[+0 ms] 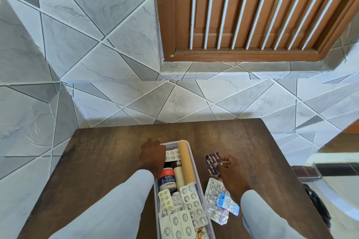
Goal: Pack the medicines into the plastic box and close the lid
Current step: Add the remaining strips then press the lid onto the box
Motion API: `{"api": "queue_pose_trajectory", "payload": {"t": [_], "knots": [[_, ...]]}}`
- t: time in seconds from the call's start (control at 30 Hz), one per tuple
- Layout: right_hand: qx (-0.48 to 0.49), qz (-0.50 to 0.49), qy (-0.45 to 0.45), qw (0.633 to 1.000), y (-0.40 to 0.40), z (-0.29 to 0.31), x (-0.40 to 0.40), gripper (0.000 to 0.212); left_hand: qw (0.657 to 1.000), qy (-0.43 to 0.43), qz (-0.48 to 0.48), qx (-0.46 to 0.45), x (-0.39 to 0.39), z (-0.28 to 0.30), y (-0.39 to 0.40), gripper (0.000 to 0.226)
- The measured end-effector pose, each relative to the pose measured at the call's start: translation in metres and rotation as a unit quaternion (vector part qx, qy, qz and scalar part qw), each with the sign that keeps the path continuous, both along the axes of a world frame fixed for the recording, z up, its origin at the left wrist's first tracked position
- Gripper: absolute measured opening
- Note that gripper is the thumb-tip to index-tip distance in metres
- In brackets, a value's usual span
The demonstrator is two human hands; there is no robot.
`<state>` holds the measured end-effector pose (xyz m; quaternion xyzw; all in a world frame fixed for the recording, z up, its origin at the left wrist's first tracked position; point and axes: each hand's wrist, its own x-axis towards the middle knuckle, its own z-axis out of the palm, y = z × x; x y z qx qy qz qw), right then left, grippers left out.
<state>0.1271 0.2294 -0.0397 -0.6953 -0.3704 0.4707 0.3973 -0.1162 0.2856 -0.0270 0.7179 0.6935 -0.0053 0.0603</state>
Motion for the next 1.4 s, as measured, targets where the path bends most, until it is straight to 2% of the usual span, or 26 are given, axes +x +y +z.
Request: {"api": "queue_pose_trajectory", "payload": {"t": [0.1, 0.27, 0.43, 0.63, 0.77, 0.87, 1.07, 1.33, 1.4], "knots": [[-0.001, -0.002, 0.014, 1.0, 0.002, 0.002, -0.002, 0.01, 1.0, 0.009, -0.022, 0.005, -0.005, -0.008, -0.002, 0.039], [0.01, -0.015, 0.029, 0.999, 0.008, 0.011, -0.02, 0.008, 0.998, -0.039, -0.025, 0.03, -0.015, -0.005, -0.004, 0.031], [0.02, -0.003, -0.028, 0.999, 0.02, 0.015, -0.055, 0.011, 0.993, -0.106, -0.001, 0.061, -0.022, -0.001, -0.01, 0.028], [0.012, 0.06, -0.052, 0.997, 0.032, 0.022, -0.099, 0.006, 0.995, -0.092, 0.002, 0.037, -0.028, 0.001, -0.017, 0.03], [0.006, 0.12, -0.105, 0.987, 0.056, -0.012, -0.112, 0.014, 0.994, -0.101, 0.013, 0.032, -0.03, 0.002, -0.02, 0.031], [-0.004, 0.136, -0.136, 0.981, 0.053, 0.01, -0.133, 0.01, 0.992, -0.119, 0.02, 0.028, -0.033, 0.002, -0.021, 0.033], [0.009, 0.205, -0.284, 0.937, 0.049, 0.003, -0.154, 0.016, 0.987, -0.154, 0.043, 0.007, -0.032, -0.005, -0.023, 0.034], [0.021, 0.325, -0.47, 0.82, 0.056, -0.002, -0.162, 0.027, 0.99, -0.119, 0.05, -0.064, -0.028, -0.01, -0.022, 0.037], [0.027, 0.344, -0.49, 0.8, 0.057, 0.0, -0.162, 0.028, 0.99, -0.107, 0.05, -0.074, -0.026, -0.011, -0.021, 0.039]]}}
